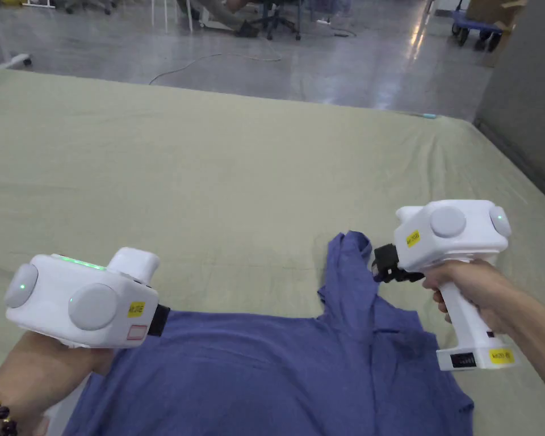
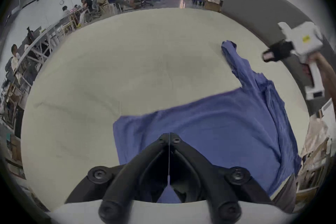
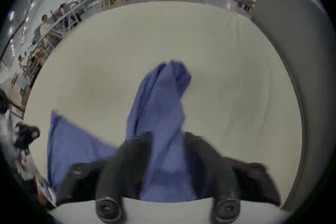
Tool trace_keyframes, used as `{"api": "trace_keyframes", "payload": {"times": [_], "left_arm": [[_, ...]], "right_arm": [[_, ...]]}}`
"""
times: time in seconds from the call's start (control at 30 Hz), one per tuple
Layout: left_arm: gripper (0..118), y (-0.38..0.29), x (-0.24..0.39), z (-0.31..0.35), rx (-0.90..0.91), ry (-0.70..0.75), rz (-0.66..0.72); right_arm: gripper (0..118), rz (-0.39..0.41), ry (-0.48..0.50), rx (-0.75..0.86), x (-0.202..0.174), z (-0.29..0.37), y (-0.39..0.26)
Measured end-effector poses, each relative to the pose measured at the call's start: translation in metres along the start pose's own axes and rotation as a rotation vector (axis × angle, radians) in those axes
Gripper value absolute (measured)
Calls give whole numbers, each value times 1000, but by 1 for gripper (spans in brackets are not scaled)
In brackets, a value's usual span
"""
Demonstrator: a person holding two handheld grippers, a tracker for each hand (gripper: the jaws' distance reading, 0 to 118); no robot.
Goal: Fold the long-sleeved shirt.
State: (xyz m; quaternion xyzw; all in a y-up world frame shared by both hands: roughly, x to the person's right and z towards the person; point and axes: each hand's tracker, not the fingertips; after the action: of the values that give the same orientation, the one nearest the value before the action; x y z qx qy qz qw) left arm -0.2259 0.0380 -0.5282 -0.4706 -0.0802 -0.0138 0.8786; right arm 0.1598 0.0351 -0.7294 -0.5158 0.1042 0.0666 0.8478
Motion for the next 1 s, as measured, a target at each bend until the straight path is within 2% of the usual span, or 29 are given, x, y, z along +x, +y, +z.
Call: {"api": "trace_keyframes", "payload": {"times": [0.03, 0.07, 0.23, 0.37, 0.4, 0.43, 0.47, 0.5, 0.53, 0.57, 0.67, 0.73, 0.9, 1.0], "left_arm": [[0, 3, -3, -2, 15, 4, 1], [0, 4, -6, -8, 21, 12, -2], [0, 4, -24, -24, 29, 23, 7], [0, 1, -25, -30, 18, 65, -59], [0, 1, -25, -30, 20, 70, -62], [0, 0, -25, -30, 20, 69, -63], [0, -1, -25, -30, 21, 68, -61], [0, -2, -24, -29, 23, 60, -54], [0, -1, -24, -29, 23, 53, -50], [0, -1, -24, -28, 22, 43, -54], [0, -3, -22, -28, 19, 38, -58], [0, -6, -20, -27, 19, 44, -55], [0, -21, -8, -15, 13, 31, -45], [0, -29, 7, -2, 14, 34, -62]], "right_arm": [[70, -8, -15, -10, -1, -14, 15], [83, -12, -28, -18, -1, -30, 31], [83, -88, -45, -15, -1, -81, 72], [83, -84, -61, -38, -3, -112, 83], [78, -85, -64, -44, -3, -120, 82], [52, -92, -70, -57, -4, -127, 81], [15, -98, -64, -59, -6, -129, 77], [8, -105, -44, -61, -7, -129, 72], [8, -128, 18, -35, -8, -128, 67], [8, -117, -49, 9, -12, -118, 64], [8, -43, -18, 41, -13, -77, 52], [8, 22, -44, 124, -16, -30, 34], [8, 94, -35, 183, -27, 91, -51], [8, 113, -33, 170, -35, 117, -106]]}}
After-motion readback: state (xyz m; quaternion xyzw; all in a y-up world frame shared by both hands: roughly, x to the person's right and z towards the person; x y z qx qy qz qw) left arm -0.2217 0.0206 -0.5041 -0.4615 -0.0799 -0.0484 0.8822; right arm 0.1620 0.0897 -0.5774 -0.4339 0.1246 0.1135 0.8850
